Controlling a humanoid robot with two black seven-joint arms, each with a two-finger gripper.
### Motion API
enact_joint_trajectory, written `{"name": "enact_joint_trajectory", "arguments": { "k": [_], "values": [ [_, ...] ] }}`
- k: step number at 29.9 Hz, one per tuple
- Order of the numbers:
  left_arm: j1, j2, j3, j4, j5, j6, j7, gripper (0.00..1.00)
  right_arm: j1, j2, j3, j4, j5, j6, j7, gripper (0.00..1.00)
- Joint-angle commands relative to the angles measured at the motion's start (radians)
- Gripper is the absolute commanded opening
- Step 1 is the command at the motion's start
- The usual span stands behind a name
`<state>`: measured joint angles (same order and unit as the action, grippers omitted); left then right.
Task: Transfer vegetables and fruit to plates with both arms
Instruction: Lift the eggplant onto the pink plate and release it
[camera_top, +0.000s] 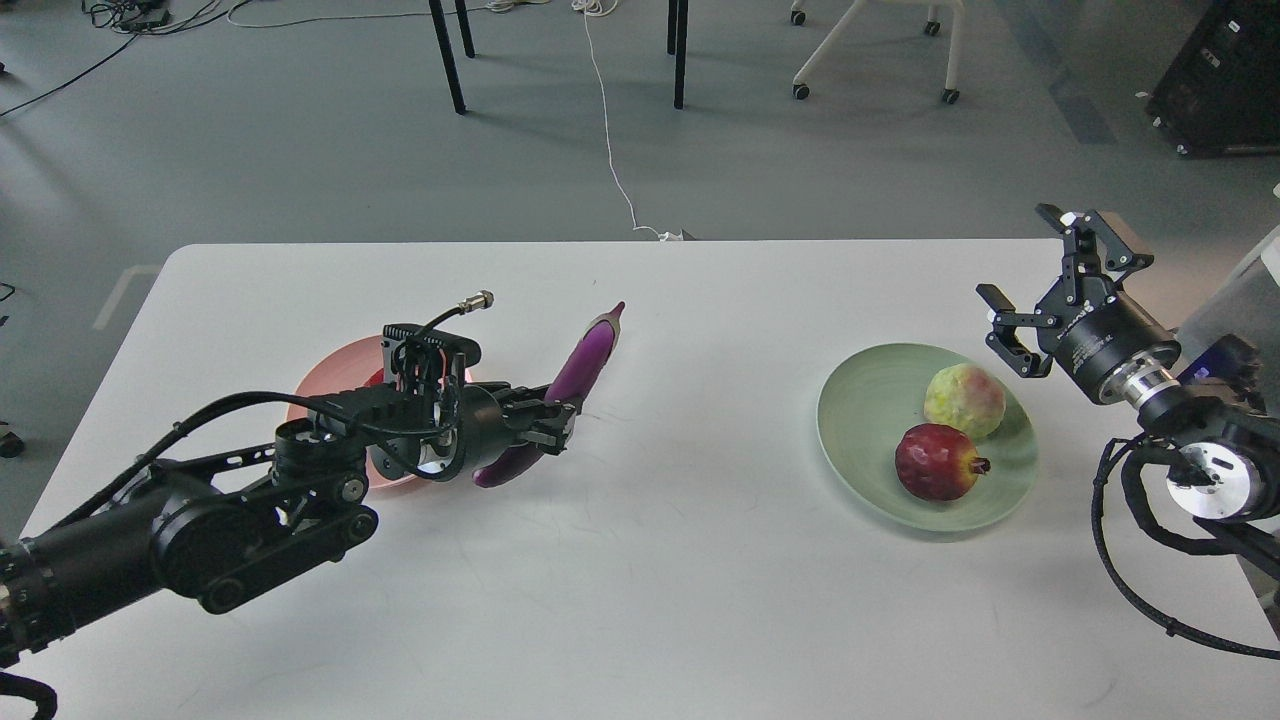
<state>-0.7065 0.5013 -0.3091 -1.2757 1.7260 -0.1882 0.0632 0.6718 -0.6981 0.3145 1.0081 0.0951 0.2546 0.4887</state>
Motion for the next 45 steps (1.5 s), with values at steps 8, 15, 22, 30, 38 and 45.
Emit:
{"name": "enact_joint_trajectory", "arguments": {
  "k": [8,15,22,30,38,45],
  "values": [
    [0.051,0.279,-0.001,-0.025,0.000,0.000,-0.109,0.15,0.000,0.009,-0.002,0.000,-0.002,0.000,0.000,0.99],
    [0.073,0.292,-0.019,-0.017,0.000,0.000,-0.114,0.72,0.000,0.006,-0.002,0.001,-0.003,0.000,0.000,0.99],
    [0.070,0.321,-0.027,-0.024,0.000,-0.007,-0.118,1.00,0.000,0.002,-0.002,0.003,-0.003,0.000,0.000,0.99],
    [0.070,0.336,-0.174,-0.091,-0.037,-0.004,-0.134,1.00,0.014,-0.001,-0.003,0.000,-0.003,0.002,0.000,0.99],
    [0.091,0.195,-0.274,-0.082,-0.519,0.108,-0.141,1.00,0.031,0.012,0.009,-0.005,-0.003,-0.002,0.000,0.99],
    [0.267,-0.050,-0.566,-0.057,-0.959,0.231,-0.195,1.00,0.032,0.042,0.023,0.001,-0.003,0.006,0.000,0.99]
  ]
}}
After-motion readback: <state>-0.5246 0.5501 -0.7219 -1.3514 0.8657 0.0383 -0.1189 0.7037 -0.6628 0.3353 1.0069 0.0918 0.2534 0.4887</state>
